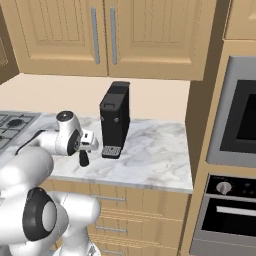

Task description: Pick the shaker and mayonnaise from the counter and place them in the cabinet.

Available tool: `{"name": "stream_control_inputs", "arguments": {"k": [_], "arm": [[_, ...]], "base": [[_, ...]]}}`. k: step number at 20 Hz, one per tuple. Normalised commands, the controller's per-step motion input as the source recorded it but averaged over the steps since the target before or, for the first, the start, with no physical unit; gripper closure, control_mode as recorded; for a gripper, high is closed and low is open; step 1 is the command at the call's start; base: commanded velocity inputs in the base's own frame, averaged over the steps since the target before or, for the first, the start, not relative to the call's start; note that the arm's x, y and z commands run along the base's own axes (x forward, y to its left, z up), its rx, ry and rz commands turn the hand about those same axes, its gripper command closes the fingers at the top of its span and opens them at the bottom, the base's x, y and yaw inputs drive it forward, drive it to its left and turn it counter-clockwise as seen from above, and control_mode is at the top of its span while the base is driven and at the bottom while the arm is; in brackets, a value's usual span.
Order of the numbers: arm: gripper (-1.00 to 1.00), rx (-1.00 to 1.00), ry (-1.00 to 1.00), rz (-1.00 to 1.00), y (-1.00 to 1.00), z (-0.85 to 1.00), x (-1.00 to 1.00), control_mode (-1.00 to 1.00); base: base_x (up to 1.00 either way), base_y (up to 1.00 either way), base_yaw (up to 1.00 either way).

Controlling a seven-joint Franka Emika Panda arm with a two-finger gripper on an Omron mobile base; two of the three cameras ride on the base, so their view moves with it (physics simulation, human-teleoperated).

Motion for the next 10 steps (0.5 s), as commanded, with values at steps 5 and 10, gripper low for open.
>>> {"name": "stream_control_inputs", "arguments": {"k": [5,10], "arm": [[-1.00,0.00,-0.10,0.00,0.00,-0.21,0.05,-1.00],[-1.00,0.00,-0.05,0.00,0.00,-0.16,0.05,-1.00]], "base": [[0.00,0.00,0.00],[0.00,0.00,0.00]]}}
